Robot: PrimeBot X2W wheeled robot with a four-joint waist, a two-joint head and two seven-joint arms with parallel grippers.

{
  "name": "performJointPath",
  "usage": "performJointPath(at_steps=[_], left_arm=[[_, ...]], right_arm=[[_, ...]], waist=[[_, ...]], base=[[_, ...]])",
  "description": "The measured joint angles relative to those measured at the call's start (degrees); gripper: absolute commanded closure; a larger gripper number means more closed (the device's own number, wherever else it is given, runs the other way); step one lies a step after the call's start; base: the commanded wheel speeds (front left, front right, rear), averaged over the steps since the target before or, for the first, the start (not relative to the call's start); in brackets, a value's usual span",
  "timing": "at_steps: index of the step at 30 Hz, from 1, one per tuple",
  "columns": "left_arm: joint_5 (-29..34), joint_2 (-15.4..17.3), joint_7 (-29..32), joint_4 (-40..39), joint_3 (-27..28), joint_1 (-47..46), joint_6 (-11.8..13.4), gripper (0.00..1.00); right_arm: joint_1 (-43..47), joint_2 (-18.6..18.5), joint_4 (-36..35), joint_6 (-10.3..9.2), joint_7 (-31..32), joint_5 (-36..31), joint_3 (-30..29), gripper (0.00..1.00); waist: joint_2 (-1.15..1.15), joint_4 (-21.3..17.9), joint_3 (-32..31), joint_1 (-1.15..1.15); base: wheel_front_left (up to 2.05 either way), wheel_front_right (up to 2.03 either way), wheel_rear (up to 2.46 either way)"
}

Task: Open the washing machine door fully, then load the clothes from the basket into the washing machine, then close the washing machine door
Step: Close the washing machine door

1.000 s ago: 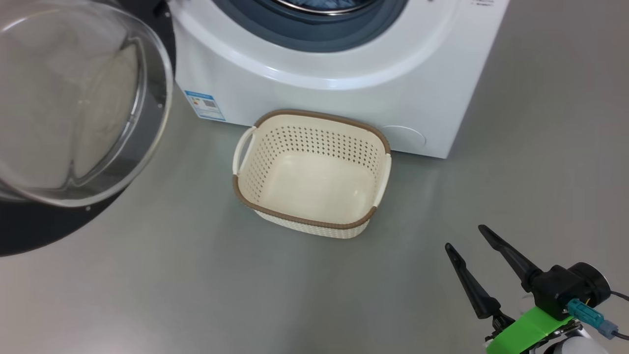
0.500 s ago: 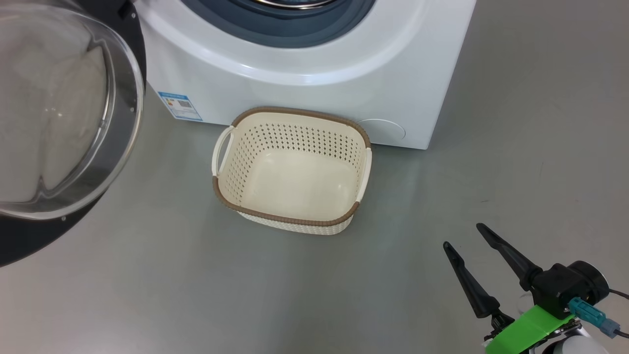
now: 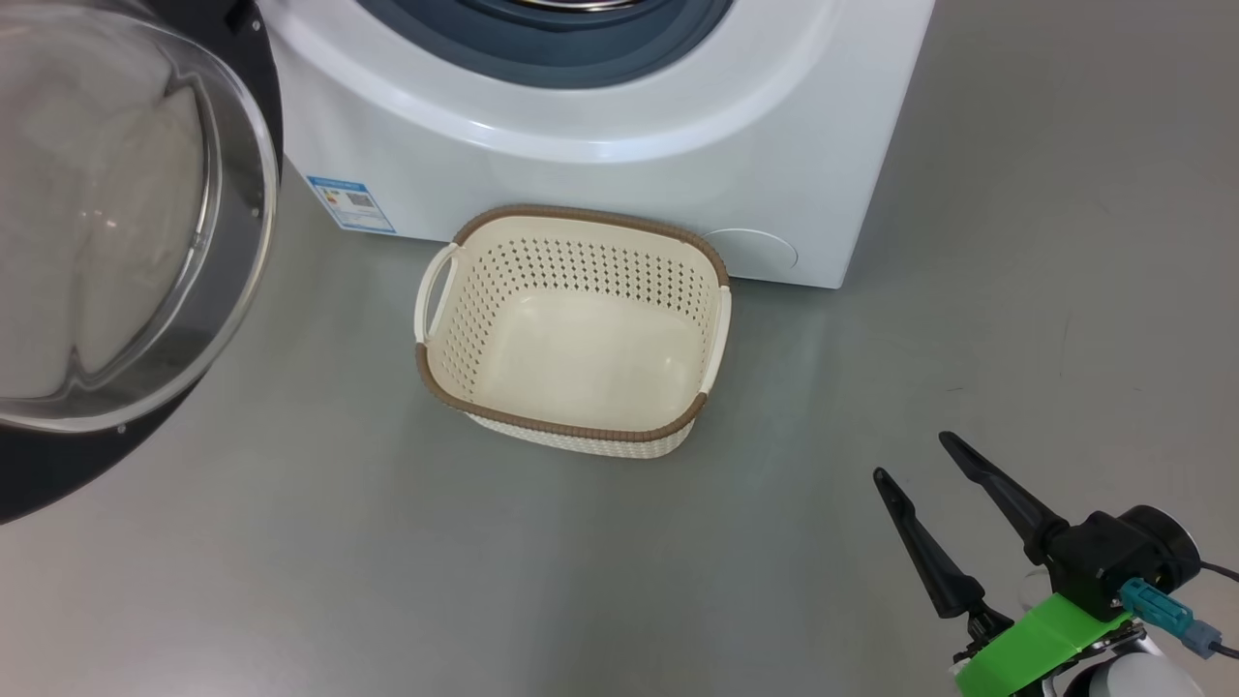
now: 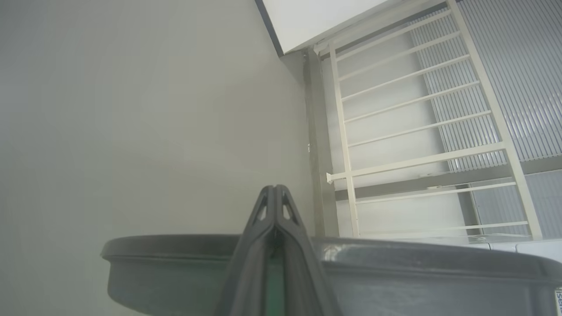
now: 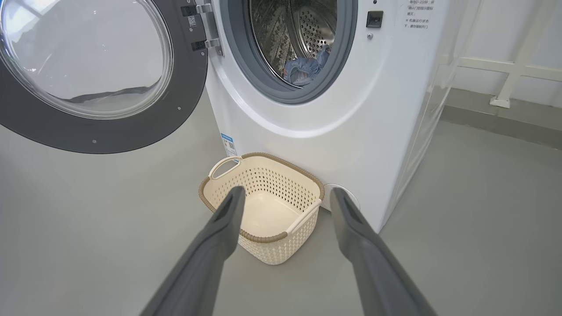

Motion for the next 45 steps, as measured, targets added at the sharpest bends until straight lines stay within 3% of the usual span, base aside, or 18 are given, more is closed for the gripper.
performJointPath(at_steps=[18, 32, 38, 45], left_arm=[[-1.26, 1.75, 9.53, 1.45, -2.72, 0.46, -2.91, 1.00], [-2.65, 2.25, 21.43, -0.30, -4.64, 3.74, -5.08, 1.00], [-5.66, 0.43, 26.92, -3.83, -4.53, 6.44, -5.94, 1.00], [-8.42, -4.65, 32.82, -9.50, -5.49, 10.36, -6.21, 1.00]], right_arm=[[-0.56, 1.01, 1.60, 0.00, -0.37, -0.18, 0.01, 0.00], [-0.56, 3.10, 3.78, 0.00, -1.03, -0.18, 0.35, 0.00], [-0.55, 3.90, 4.74, 0.00, -1.05, -0.18, 0.40, 0.00], [-0.53, 5.11, 5.65, 0.00, -1.10, -0.18, 0.54, 0.00]], waist=[[0.00, -0.65, -1.31, 0.00], [0.00, -1.01, -4.42, 0.00], [0.00, -1.22, -5.87, 0.00], [0.00, -1.46, -7.37, 0.00]], base=[[0.00, 0.00, 0.00], [0.00, 0.00, 0.00], [0.00, 0.00, 0.00], [0.00, 0.00, 0.00]])
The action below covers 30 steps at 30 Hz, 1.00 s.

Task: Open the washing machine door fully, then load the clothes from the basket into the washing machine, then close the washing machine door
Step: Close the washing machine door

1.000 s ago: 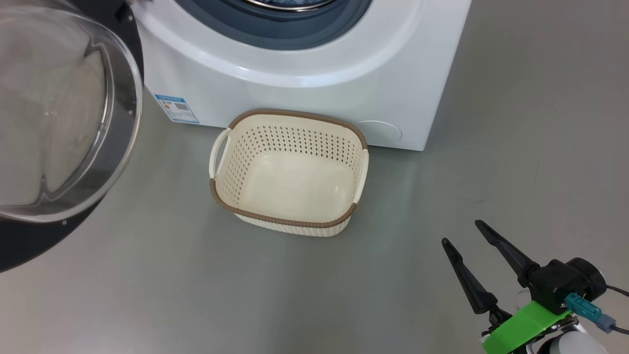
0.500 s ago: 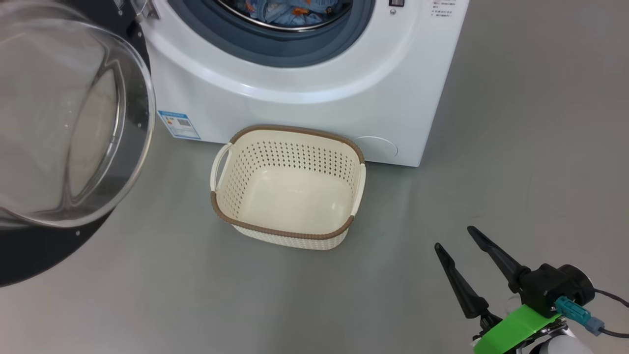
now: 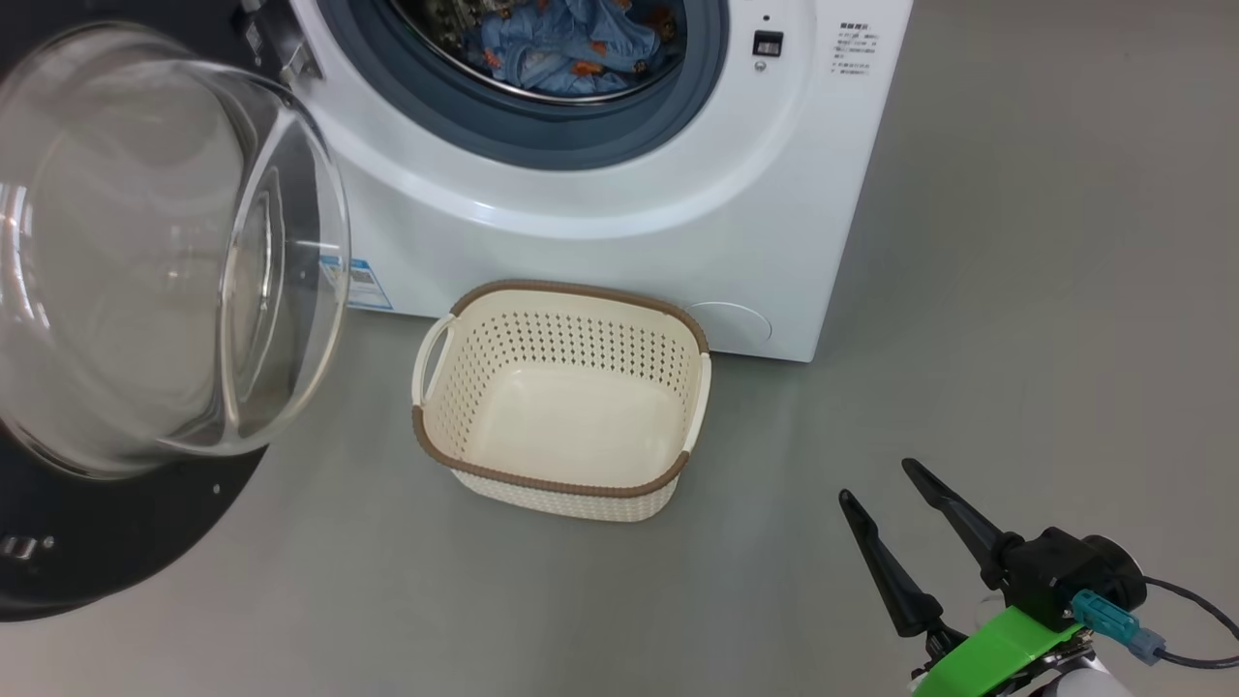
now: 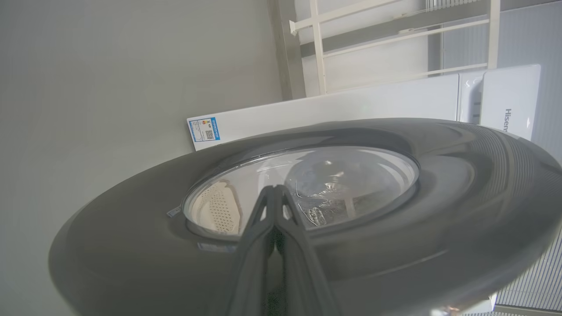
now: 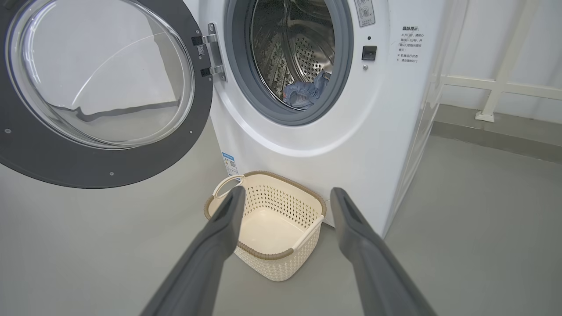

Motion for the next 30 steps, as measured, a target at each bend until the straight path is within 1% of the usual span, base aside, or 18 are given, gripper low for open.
performJointPath(at_steps=[4, 6, 11, 15, 21, 30], left_arm=[[-1.10, -0.73, 3.21, -3.55, -0.25, 2.76, 0.00, 1.00], [-1.32, -0.91, 3.89, -4.47, -0.23, 3.58, -0.01, 1.00], [-3.85, -2.96, 7.20, -8.22, 0.79, 6.76, -0.01, 1.00], [-5.32, -5.61, 9.85, -12.18, 0.97, 9.33, -0.01, 1.00], [-7.60, -10.44, 13.04, -18.80, 0.86, 12.71, 0.02, 1.00], [-7.67, -16.64, 15.53, -27.98, -1.09, 18.02, 1.76, 1.00]], right_arm=[[0.05, 0.18, 0.09, 0.00, 0.00, 0.00, -0.16, 0.00], [0.12, 0.32, 0.10, 0.00, 0.00, 0.00, -0.31, 0.00], [0.23, 1.16, 0.29, 0.00, 0.00, 0.00, -0.55, 0.00], [0.57, 1.99, 0.43, 0.00, 0.00, 0.00, -0.51, 0.00], [1.47, 2.41, 0.79, 0.00, 0.00, 0.00, -0.55, 0.00], [1.66, 3.79, 1.02, 0.00, 0.00, 0.00, -0.53, 0.00]], waist=[[0.00, -0.27, -0.87, 0.00], [0.00, -0.35, -1.10, 0.00], [0.00, -0.76, -2.34, 0.00], [0.00, -1.08, -3.48, 0.00], [0.00, -1.64, -5.15, 0.00], [0.00, -3.09, -6.86, 0.00]], base=[[0.00, 0.00, 0.00], [0.00, 0.00, 0.00], [0.00, 0.00, 0.00], [0.00, 0.00, 0.00], [0.00, 0.00, 0.00], [0.00, 0.00, 0.00]])
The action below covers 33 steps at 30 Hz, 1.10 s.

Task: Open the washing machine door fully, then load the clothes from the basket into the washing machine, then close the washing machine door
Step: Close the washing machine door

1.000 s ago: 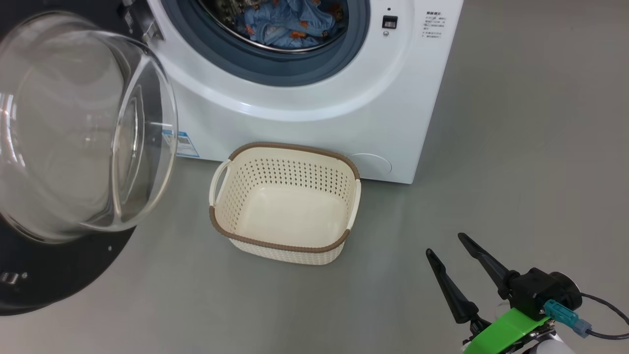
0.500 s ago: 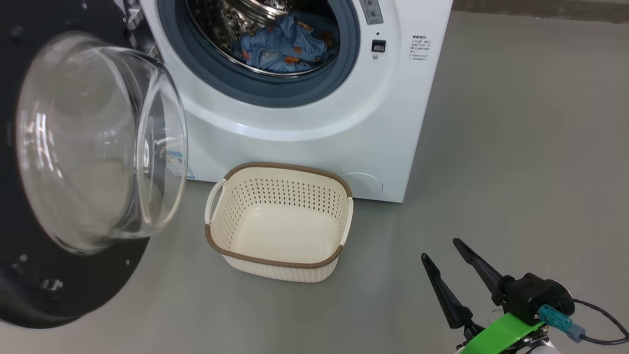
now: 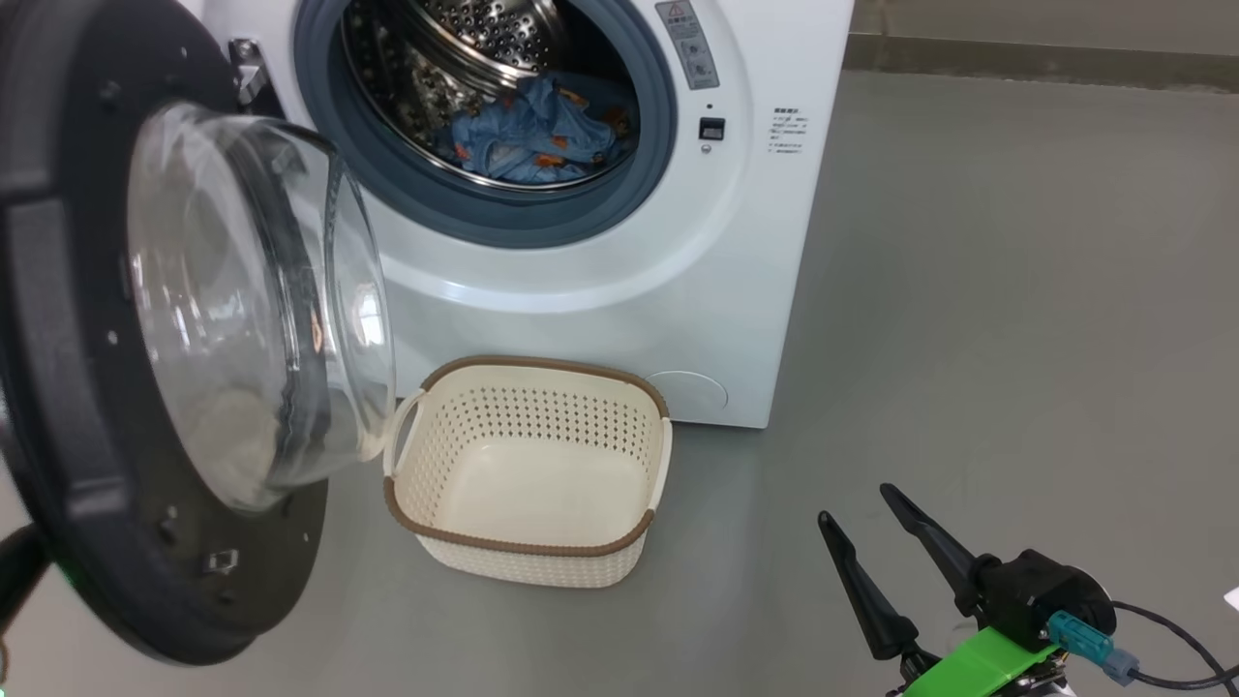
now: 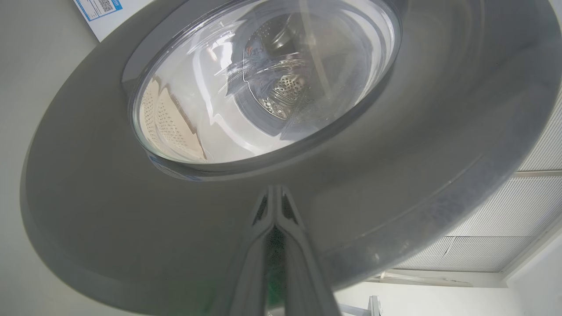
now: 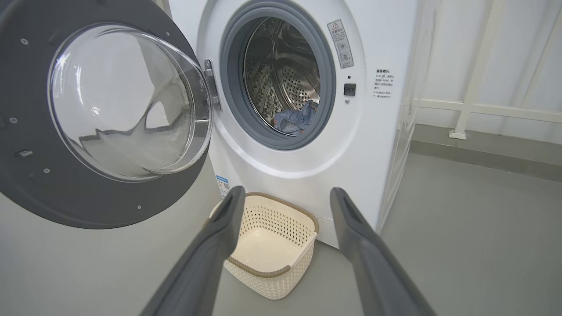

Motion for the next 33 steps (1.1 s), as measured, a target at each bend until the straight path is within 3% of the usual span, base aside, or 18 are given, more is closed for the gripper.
performJointPath(at_steps=[7, 14, 24, 33], left_arm=[[-1.90, -5.11, 1.51, -4.97, -0.98, 1.99, 0.40, 1.00], [-2.53, -8.15, 1.00, -7.13, -3.91, 3.16, 0.52, 1.00], [-6.65, -8.90, -3.01, -6.38, -8.15, 4.03, -0.03, 1.00], [-12.71, -9.06, -10.68, -3.96, -16.16, 5.49, -1.10, 1.00]], right_arm=[[1.04, 0.41, 0.08, 0.00, 0.00, 0.00, -0.18, 0.00], [1.04, 0.99, -0.04, 0.00, 0.00, 0.00, -1.08, 0.00], [1.02, 1.34, -0.41, 0.00, 0.00, -0.08, -2.63, 0.00], [0.99, 1.63, -0.54, 0.00, 0.00, -0.09, -3.56, 0.00]], waist=[[0.00, -1.87, -0.54, 0.00], [0.00, -4.51, -0.32, 0.00], [0.00, -8.85, 0.59, 0.00], [0.00, -13.97, 1.03, 0.00]], base=[[0.00, 0.00, 0.00], [0.00, 0.00, 0.00], [0.00, 0.00, 0.00], [0.00, 0.00, 0.00]])
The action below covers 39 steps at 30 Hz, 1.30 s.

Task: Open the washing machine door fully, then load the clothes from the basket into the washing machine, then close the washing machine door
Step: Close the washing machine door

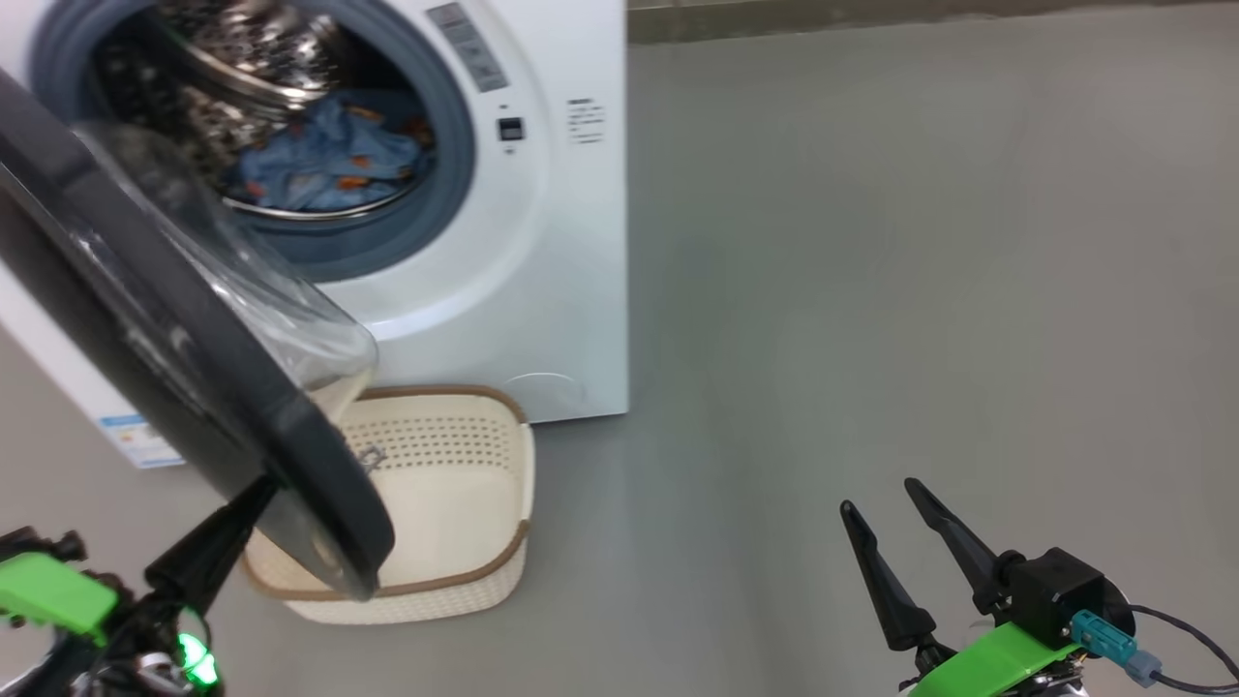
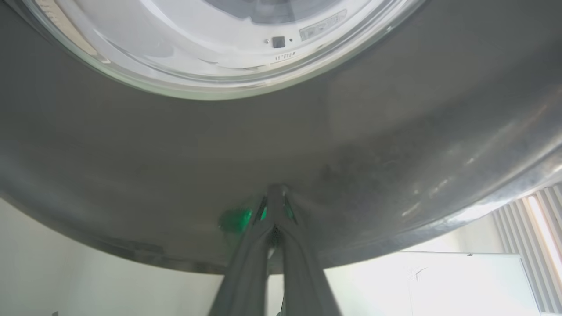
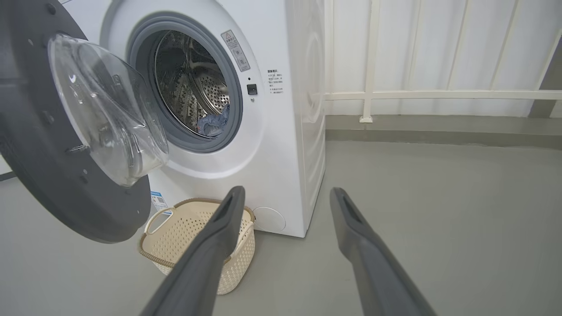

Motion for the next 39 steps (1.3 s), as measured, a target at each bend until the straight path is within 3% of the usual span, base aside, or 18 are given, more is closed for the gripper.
performJointPath(at_steps=[9, 24, 29, 39], left_arm=[[-4.49, -0.20, -11.32, 2.53, -5.79, -0.04, -0.49, 1.00], [-6.97, -0.18, -29.22, 3.53, -11.59, -3.33, -0.51, 1.00], [-8.51, -0.33, -36.94, 4.67, -11.91, -6.03, -0.51, 1.00], [-9.58, -0.38, -46.04, 6.61, -13.21, -10.39, -0.51, 1.00]], right_arm=[[-0.13, 0.20, -0.25, 0.00, 0.00, 0.00, -0.56, 0.00], [-1.40, 0.59, -0.69, 0.00, 0.00, 0.00, -0.98, 0.00], [-1.97, 0.75, -0.69, 0.00, 0.00, 0.01, -1.08, 0.00], [-2.69, 1.32, -0.82, 0.00, 0.00, 0.01, -1.71, 0.00]], waist=[[0.00, -4.95, 0.74, 0.00], [0.00, -11.39, 3.43, 0.00], [0.00, -13.44, 4.38, 0.00], [0.00, -17.10, 5.72, 0.00]], base=[[0.00, 0.00, 0.00], [0.00, 0.00, 0.00], [0.00, 0.00, 0.00], [0.00, 0.00, 0.00]])
